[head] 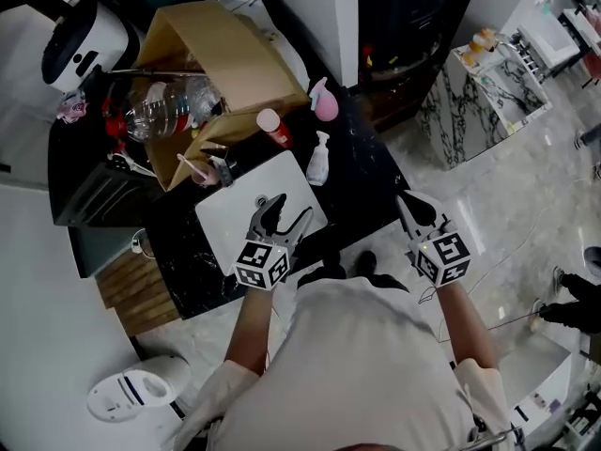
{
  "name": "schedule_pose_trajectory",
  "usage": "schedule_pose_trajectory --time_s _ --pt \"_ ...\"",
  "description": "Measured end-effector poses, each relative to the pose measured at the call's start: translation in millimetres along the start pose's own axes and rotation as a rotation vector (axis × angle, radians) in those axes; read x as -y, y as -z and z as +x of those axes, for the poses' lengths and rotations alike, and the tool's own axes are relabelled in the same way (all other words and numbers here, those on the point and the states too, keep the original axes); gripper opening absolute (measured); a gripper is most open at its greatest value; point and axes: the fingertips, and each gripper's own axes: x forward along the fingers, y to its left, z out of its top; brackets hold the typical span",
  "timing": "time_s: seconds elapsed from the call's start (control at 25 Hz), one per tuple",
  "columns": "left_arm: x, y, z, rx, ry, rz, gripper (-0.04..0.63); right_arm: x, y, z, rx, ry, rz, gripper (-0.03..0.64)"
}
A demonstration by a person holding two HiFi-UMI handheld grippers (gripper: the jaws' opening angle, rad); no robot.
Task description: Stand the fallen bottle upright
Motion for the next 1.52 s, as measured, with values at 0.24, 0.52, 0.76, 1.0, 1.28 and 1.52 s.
schedule_pose_trajectory --time_s 0.24,0.52,0.76,1.0,1.28,1.52 --pt "-13.0 4.7 35.7 -0.058 0.077 0.019 0.275 3.6 3.4 4.6 -0.023 0.067 0.013 0.032" --pt "-34.1 20.8 93.7 -0.147 0.12 0.064 0.278 10.2 12.9 13.2 -0.058 0.121 0.016 0.032" --pt "-55.6 52.5 148.5 -0.262 0.13 0.108 0.284 15.0 24.2 25.8 -0.08 0.143 0.032 0.032" --pt "-72.8 88.8 194.8 -0.373 0.13 0.123 0.287 21.2 38.5 37.7 -0.098 0.158 0.06 0.032" --pt "-94.6 127.5 235.5 -0.5 0.082 0.121 0.291 30.6 53.3 41.0 -0.115 0.187 0.089 0.032" --pt "-110.9 147.9 256.7 -0.616 0.0 0.093 0.296 31.7 63.7 44.6 -0.128 0.187 0.114 0.032"
